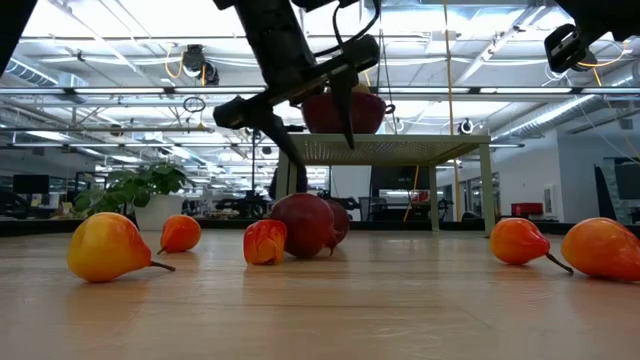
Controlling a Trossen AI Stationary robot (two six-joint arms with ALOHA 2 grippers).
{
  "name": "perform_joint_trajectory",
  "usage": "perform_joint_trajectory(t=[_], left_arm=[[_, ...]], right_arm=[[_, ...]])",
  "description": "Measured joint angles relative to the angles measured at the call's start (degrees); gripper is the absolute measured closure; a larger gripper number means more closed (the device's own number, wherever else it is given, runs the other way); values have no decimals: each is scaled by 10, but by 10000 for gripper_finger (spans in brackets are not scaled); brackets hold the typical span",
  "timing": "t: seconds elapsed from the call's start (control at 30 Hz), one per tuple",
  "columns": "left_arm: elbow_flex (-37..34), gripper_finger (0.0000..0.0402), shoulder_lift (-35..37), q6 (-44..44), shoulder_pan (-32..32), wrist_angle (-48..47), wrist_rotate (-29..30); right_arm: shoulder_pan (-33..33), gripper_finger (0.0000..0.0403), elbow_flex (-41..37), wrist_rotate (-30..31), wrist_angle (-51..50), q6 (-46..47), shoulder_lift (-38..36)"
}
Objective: Pick & Place Fruit
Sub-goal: Put the top pomegranate into the strainer bowl
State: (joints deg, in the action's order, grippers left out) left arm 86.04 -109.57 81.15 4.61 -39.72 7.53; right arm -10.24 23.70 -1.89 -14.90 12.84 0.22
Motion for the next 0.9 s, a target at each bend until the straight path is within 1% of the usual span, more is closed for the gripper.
perform_joint_trajectory(t=[0.17, 0.23, 0.4, 0.53, 0.6, 0.67, 0.8, 0.83, 0.9], left_arm=[[0, 128, 1, -13, -1, 10, 1], [0, 128, 1, -17, -1, 17, 10], [0, 128, 1, -63, 0, 57, 20], [0, 125, 1, -47, -1, 64, 35], [0, 112, 1, -49, -1, 64, 35], [0, 88, 1, -49, 0, 63, 35], [0, 18, 1, -45, 2, 62, 48], [0, 10, 1, -50, 3, 62, 50], [0, 20, 1, -70, 3, 70, 50]], right_arm=[[0, 402, 0, 0, 0, 0, 0], [0, 402, 0, 0, 0, 0, 0], [0, 399, 0, 0, 0, 0, 0], [0, 399, 0, 0, 0, 0, 0], [0, 399, 0, 0, 0, 0, 0], [0, 399, 0, 0, 0, 0, 0], [0, 399, 0, 0, 0, 0, 0], [0, 399, 0, 0, 0, 0, 0], [0, 399, 0, 0, 0, 0, 0]])
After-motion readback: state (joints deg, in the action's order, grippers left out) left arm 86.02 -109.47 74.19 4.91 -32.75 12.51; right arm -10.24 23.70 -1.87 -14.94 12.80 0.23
